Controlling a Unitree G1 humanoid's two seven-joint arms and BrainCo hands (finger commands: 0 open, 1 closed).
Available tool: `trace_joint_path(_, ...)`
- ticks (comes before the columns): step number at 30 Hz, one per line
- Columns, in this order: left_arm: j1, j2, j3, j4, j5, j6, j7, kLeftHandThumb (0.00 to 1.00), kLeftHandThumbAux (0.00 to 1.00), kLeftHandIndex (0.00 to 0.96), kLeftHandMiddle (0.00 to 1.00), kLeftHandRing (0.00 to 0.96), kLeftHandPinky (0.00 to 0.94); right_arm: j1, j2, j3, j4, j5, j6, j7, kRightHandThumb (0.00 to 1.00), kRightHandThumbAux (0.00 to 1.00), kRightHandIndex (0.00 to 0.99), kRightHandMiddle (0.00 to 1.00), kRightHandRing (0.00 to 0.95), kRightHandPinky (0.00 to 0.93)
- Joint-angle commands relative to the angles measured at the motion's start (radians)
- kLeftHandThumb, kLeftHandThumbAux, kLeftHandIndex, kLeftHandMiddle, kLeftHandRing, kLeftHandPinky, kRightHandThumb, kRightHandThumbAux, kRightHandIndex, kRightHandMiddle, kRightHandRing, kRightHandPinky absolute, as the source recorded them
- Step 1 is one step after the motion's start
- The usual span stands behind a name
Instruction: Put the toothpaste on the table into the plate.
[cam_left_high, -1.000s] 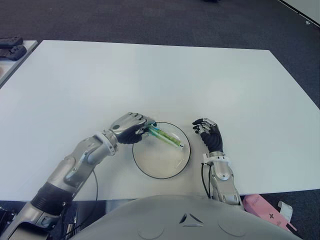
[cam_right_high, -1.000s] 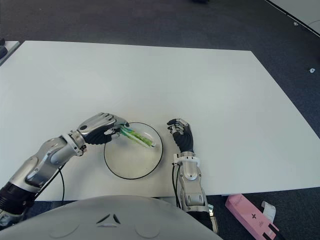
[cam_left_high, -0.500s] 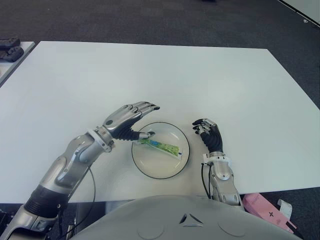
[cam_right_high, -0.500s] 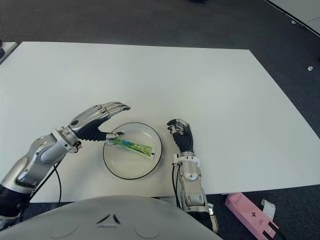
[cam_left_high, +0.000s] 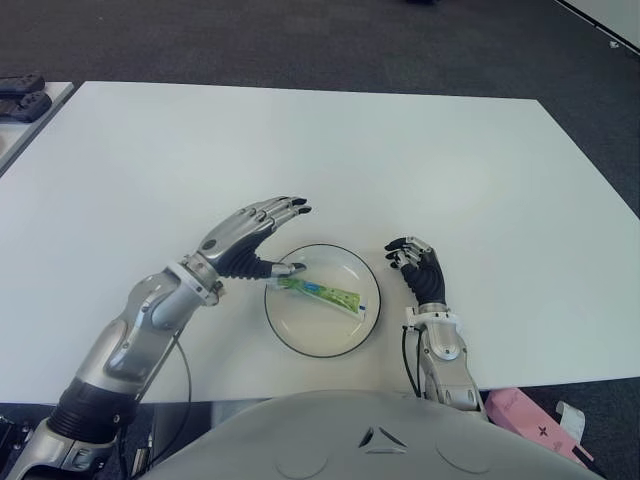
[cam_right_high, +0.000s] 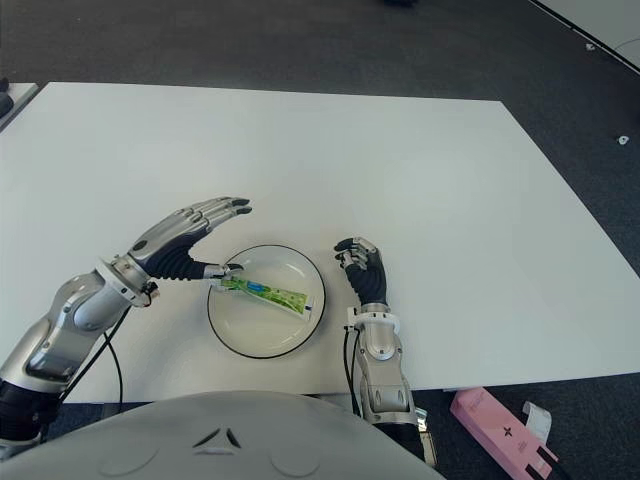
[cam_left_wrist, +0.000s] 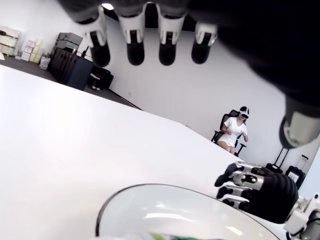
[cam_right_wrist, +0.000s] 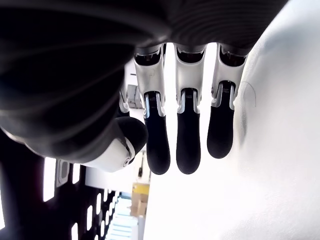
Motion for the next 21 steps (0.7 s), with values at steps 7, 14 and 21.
trace_joint_path(7,0.017,-0.022,0.013,0.003,-0.013,0.003,0.005,0.144,0.435,0.000,0.000,0.000,0.006,0.003,0.000,-0.002,0.002,0.009,0.002,0.000,0.711,0.727,0.427,0.450,0.453,0.464)
trace_joint_path(14,0.034,-0.090,0.042,0.039,-0.134,-0.023,0.037,0.104,0.436,0.000,0.000,0.000,0.045,0.005,0.008,-0.002,-0.008,0.001,0.023,-0.016,0.711,0.727,0.427,0.442,0.443,0.458)
trace_joint_path(21,0.039,-0.226,0.113,0.224,-0.457,-0.050,0.033,0.016,0.479,0.035,0.042,0.012,0.070,0.003,0.007,-0.002,-0.002,0.009,0.019,-0.010,0.712,0.727,0.427,0.448,0.449,0.470)
